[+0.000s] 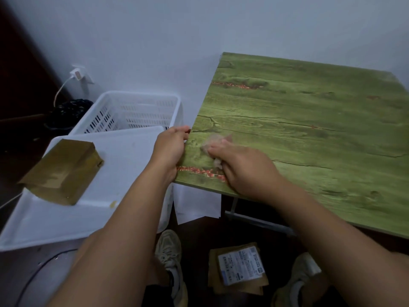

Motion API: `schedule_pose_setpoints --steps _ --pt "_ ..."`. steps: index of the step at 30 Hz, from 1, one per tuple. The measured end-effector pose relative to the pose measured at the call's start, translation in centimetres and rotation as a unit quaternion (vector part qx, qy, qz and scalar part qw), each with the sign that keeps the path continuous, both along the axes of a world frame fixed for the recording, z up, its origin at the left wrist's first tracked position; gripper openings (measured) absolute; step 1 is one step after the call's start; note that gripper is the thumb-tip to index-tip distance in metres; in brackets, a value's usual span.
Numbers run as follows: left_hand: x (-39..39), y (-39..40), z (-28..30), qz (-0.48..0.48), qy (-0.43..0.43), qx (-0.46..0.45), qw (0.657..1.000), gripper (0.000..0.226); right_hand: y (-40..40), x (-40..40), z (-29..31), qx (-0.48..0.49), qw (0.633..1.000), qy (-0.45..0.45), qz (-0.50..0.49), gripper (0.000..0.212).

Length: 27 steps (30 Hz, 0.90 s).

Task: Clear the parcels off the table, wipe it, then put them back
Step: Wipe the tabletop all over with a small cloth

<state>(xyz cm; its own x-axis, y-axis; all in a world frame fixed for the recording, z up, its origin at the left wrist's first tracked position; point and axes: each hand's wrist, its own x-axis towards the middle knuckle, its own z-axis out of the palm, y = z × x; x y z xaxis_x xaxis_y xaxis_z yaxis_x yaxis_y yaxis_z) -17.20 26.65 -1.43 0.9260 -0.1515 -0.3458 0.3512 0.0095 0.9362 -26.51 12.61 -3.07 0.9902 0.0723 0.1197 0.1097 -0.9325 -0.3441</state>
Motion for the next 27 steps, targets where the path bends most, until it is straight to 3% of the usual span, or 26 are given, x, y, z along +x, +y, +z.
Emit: schedule_pose_setpoints --steps 4,10,16,22,27 --pt "0.6 0.2 -1.1 -0.005 -0.032 0.043 0.999 0.029 1.3 -2.1 -0.5 0.010 0.994 0.018 0.105 0.051" --pt "0.9 0.5 -1.6 -0.003 -0.030 0.054 0.998 0.031 -2.7 -1.4 0.2 -0.016 0.999 0.011 -0.027 0.047" --pt "1.0 0.4 -1.7 -0.007 -0.030 0.055 0.998 0.027 -0.3 -3.7 -0.5 0.032 0.992 -0.014 0.120 0.046" --pt "0.6 0.2 -1.5 -0.010 -0.028 0.030 0.999 0.024 -2.9 -2.1 -0.1 0.001 1.000 -0.022 0.000 0.045" --pt "0.9 0.1 -1.7 -0.018 -0.042 0.039 0.998 0.028 0.7 -3.7 -0.6 0.016 0.988 0.011 0.153 0.055"
